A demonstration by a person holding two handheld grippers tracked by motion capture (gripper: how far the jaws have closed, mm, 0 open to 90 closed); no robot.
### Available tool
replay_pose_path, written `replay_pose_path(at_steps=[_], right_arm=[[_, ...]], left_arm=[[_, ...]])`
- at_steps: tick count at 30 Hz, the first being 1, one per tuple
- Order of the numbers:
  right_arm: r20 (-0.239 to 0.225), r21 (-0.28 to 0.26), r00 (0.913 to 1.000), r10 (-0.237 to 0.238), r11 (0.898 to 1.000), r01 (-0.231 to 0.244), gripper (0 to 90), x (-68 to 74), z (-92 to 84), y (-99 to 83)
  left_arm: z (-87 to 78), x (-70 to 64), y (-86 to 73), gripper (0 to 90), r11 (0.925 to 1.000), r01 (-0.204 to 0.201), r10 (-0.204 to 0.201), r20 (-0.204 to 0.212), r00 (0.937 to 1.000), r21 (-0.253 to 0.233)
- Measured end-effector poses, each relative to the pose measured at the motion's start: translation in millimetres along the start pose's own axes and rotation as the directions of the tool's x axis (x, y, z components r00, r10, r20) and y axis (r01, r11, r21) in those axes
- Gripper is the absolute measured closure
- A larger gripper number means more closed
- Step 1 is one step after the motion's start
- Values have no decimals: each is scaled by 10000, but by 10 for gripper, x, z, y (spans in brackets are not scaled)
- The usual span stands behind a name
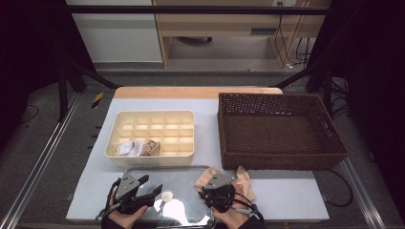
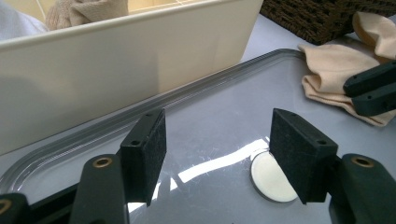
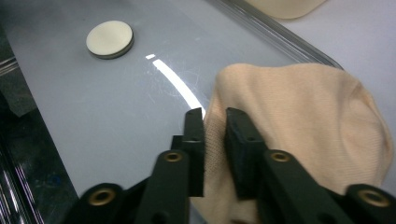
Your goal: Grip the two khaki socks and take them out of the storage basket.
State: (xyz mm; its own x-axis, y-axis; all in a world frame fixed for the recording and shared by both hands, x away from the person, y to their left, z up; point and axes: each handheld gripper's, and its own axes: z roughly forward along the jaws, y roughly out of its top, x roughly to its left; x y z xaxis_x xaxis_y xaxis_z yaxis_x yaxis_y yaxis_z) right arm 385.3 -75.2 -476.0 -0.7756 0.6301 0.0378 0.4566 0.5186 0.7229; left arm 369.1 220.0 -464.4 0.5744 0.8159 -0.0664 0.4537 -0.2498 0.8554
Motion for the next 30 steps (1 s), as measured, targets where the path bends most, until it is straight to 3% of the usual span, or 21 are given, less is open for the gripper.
replay_pose_path(at_steps=[5,11,13,18,21,24,27,30], right_arm=[[70,218,9999,141,9997,-143,858,0,3,43],[-758,-476,9937,827,9951,-865,850,48,22,219],[-851,-455,9912,1011,9934,-1053,839,83,64,253],[-1010,-356,9909,888,9950,-928,784,120,144,251],[-1183,-915,9876,1035,9892,-1146,728,63,50,270],[-1009,-1276,9893,1058,9847,-1183,741,-21,-83,277],[-999,-1144,9902,979,9874,-1092,753,-63,-132,237],[-1099,-571,9918,648,9958,-713,748,-32,-49,176]], left_arm=[[-3,10,2,363,10000,22,-22,-25,10000,-6],[-2,17,8,363,10000,64,-64,-63,10000,-21],[-3,16,9,363,10000,88,-89,-54,9999,-44],[-5,7,10,363,10000,59,-59,12,10000,-42],[-3,4,9,363,9999,84,-84,28,10000,-61],[-3,4,7,363,9999,115,-115,20,9999,-79],[-2,6,7,363,9999,94,-94,3,10000,-57],[-5,7,6,363,9999,115,-115,3,9999,-60]])
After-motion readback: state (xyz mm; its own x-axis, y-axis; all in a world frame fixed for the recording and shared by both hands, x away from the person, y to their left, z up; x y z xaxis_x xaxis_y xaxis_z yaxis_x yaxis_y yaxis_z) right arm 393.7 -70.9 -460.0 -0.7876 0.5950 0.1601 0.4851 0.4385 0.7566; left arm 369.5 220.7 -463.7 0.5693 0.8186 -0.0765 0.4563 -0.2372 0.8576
